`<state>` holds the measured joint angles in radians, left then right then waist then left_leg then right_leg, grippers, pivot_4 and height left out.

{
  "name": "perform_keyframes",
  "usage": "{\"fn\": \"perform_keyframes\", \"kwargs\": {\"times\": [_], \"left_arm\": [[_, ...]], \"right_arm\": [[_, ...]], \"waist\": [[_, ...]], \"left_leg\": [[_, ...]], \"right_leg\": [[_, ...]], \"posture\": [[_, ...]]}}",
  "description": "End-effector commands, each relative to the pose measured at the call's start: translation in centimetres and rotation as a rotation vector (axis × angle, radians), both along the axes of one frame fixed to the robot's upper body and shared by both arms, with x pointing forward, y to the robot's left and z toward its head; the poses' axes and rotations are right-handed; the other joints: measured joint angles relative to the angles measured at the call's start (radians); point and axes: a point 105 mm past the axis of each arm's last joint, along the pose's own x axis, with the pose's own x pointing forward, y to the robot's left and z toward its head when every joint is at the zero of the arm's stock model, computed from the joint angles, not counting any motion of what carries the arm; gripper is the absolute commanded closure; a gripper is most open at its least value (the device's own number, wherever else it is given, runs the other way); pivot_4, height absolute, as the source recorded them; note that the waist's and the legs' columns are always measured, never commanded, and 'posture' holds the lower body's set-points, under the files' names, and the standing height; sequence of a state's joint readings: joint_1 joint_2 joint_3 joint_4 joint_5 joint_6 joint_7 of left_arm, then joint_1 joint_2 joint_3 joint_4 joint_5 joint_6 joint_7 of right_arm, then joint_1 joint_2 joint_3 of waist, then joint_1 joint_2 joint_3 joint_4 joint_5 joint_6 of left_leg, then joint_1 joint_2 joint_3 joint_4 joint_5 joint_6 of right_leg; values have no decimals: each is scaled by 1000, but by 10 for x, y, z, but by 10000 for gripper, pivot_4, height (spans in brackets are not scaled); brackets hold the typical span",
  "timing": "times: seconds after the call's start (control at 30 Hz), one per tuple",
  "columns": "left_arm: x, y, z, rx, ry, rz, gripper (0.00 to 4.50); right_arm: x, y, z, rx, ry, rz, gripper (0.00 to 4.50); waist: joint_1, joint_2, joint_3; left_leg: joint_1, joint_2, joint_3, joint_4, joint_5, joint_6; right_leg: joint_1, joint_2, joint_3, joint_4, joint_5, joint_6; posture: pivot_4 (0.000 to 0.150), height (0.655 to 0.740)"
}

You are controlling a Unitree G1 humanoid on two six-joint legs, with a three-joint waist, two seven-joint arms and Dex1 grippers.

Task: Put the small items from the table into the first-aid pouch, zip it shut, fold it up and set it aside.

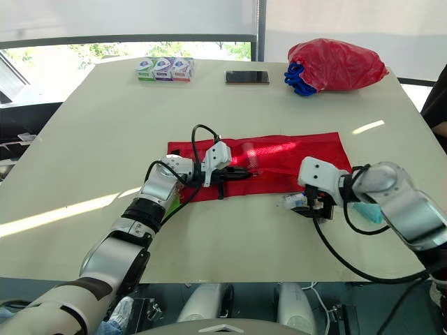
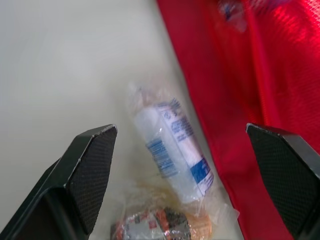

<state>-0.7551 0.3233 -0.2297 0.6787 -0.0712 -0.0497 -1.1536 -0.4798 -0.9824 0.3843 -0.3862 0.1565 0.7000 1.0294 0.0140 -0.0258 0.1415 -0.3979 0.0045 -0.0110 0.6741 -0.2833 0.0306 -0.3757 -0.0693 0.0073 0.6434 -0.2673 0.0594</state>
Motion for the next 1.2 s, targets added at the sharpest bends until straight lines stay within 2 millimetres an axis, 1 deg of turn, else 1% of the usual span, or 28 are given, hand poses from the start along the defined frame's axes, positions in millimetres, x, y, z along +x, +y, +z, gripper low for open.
{"fn": "perform_keyframes", "kwargs": {"times": [0.03,0.1,0.23,0.27,0.33,0.43,0.47,0.5,0.53,0.57,0.6,0.67,0.77,0.87,0.93,1.03,1.13,1.2], "left_arm": [[2,-3,11,-20,-35,-10,45000],[1,-4,11,-16,-37,-13,45000],[1,-4,11,-19,-36,-13,45000],[1,-5,11,-19,-36,-13,45000],[1,-6,12,-19,-37,-14,45000],[1,-7,12,-20,-38,-16,45000],[1,-7,12,-21,-38,-17,45000],[0,-7,12,-21,-38,-19,45000],[0,-8,12,-21,-37,-20,45000],[0,-8,12,-22,-37,-21,45000],[0,-9,12,-23,-37,-22,45000],[0,-10,12,-25,-36,-23,45000],[-1,-11,12,-28,-36,-24,45000],[-1,-12,13,-37,-36,-24,45000],[-1,-12,13,-39,-35,-25,45000],[-3,-13,14,-42,-33,-29,45000],[-3,-13,14,-43,-32,-31,45000],[-4,-13,15,-44,-31,-34,45000]], "right_arm": [[13,-1,4,-63,-40,-14,1018],[14,-1,4,-110,-42,8,1018],[20,10,2,-103,-36,1,1018],[22,11,1,-102,-39,-2,3276],[24,13,0,-103,-48,4,9140],[24,21,5,-62,-48,8,23874],[24,23,7,-48,-43,9,29955],[23,25,8,-35,-38,7,34446],[22,26,9,-21,-32,3,38085],[21,27,10,-8,-28,-1,42977],[20,27,11,1,-26,-7,44848],[16,31,15,36,-19,-15,44848],[9,42,24,117,-9,-28,44848],[10,48,27,158,-48,-57,44848],[18,50,25,169,-96,-107,44848],[33,54,12,195,-142,-228,44848],[43,48,6,157,-195,-293,44848],[51,47,6,176,-221,-368,44848]], "waist": [[-2,0,0],[-3,0,0],[-3,0,0],[-3,0,0],[-2,0,0],[-2,0,0],[-2,0,0],[-2,0,0],[-2,0,0],[-2,0,0],[-2,0,0],[-1,0,0],[-2,0,0],[-1,0,0],[-1,0,0],[-3,0,0],[-2,0,0],[-3,0,0]], "left_leg": [[0,0,0,0,0,0],[0,0,1,0,1,-1],[0,0,0,0,1,-2],[0,0,0,0,1,-2],[0,0,0,0,1,-2],[0,-1,1,0,2,-3],[0,-1,0,0,2,-3],[0,-1,0,0,2,-3],[0,-1,0,0,2,-3],[0,0,0,0,2,-3],[0,0,0,0,1,-3],[0,0,0,0,1,-3],[0,0,0,0,1,-3],[0,0,0,0,1,-2],[0,-1,0,0,1,-2],[0,-1,0,0,1,-2],[0,-1,0,0,2,-4],[0,-1,1,0,2,-4]], "right_leg": [[0,0,0,0,0,0],[0,0,0,1,0,0],[-1,0,0,1,0,0],[-1,0,0,1,0,0],[-1,0,0,1,0,0],[-1,0,0,1,0,0],[-1,0,0,1,0,0],[-1,0,0,1,0,0],[-1,0,0,1,0,0],[-1,0,0,1,0,0],[-1,0,0,1,0,0],[-1,0,0,1,0,0],[-1,0,0,1,0,0],[-1,0,0,1,0,0],[-1,0,0,1,0,0],[-1,0,0,2,0,0],[-1,0,0,2,0,0],[-1,0,1,2,0,0]], "posture": [[1500,7400],[1500,7400],[1500,7400],[1500,7400],[1500,7400],[1500,7400],[1500,7400],[1500,7400],[1500,7400],[1500,7400],[1500,7400],[1500,7400],[1500,7400],[1500,7400],[1500,7400],[1500,7400],[1500,7400],[1500,7400]]}}
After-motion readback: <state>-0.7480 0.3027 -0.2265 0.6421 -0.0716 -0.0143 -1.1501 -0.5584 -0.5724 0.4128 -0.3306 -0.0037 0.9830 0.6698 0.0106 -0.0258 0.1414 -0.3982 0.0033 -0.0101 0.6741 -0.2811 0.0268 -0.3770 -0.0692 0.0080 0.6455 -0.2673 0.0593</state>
